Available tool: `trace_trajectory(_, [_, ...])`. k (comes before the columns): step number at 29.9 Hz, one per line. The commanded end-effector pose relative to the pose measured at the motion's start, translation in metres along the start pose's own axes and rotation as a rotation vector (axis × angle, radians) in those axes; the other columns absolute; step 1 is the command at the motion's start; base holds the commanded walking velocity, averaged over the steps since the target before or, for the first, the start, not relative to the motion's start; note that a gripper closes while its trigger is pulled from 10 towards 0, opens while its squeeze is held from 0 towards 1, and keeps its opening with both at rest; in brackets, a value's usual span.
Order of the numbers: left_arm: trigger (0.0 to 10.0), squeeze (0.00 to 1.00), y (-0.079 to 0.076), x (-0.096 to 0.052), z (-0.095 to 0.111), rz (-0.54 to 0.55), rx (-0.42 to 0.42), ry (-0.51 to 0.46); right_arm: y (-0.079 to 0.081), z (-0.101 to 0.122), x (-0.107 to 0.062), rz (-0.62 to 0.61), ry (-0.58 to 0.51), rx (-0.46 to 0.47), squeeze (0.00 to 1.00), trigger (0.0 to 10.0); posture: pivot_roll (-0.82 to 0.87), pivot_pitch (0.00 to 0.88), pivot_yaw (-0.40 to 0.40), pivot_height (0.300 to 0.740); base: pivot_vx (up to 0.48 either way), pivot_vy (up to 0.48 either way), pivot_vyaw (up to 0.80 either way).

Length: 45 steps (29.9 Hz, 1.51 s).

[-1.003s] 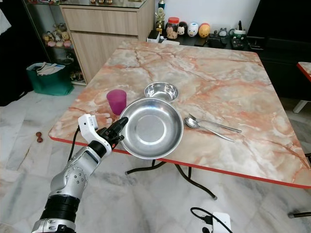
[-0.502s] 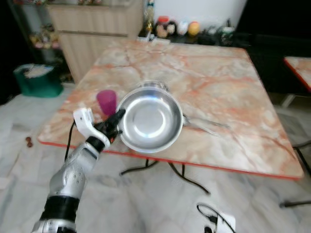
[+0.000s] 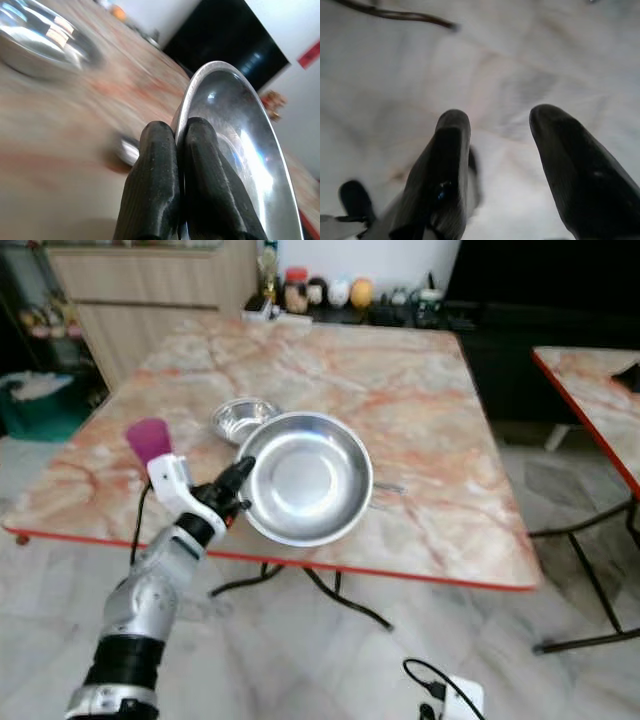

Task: Setting the table

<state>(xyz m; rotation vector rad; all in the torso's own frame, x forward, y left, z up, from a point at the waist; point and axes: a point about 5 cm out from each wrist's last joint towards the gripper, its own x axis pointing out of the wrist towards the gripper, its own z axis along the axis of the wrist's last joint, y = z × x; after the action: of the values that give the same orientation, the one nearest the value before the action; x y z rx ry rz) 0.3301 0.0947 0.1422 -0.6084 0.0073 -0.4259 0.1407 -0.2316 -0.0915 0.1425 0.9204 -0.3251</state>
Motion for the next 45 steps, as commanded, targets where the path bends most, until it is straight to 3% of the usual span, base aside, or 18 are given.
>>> trace_trajectory(1, [10.0, 0.0, 0.0003, 0.0014, 0.0107, -0.008, 0.025, -0.034, 0.0063, -0.0007, 0.0001, 0.014, -0.003, 0.002, 0.0, 10.0, 0.13, 0.0, -0.051, 0.74, 0.0, 0.0, 0.0])
trace_trajectory(6, [10.0, 0.0, -0.0042, 0.0038, 0.0116, -0.018, 0.01, -0.043, 0.0053, -0.0012, 0.0, 0.014, 0.003, -0.044, 0.0, 10.0, 0.13, 0.0, -0.054, 0.74, 0.0, -0.48, 0.0])
trace_trajectory(38, [10.0, 0.0, -0.0036, 0.0076, 0.016, -0.022, 0.035, -0.043, 0.007, -0.0005, 0.0013, 0.021, 0.037, -0.076, 0.0, 10.0, 0.13, 0.0, -0.048, 0.74, 0.0, -0.48, -0.02])
trace_trajectory(45, [10.0, 0.0, -0.0034, 0.0076, 0.0166, -0.021, 0.036, -0.044, 0.008, 0.0006, 0.0015, 0.041, 0.031, -0.1, 0.0, 10.0, 0.12, 0.0, -0.048, 0.707, 0.0, -0.48, -0.26])
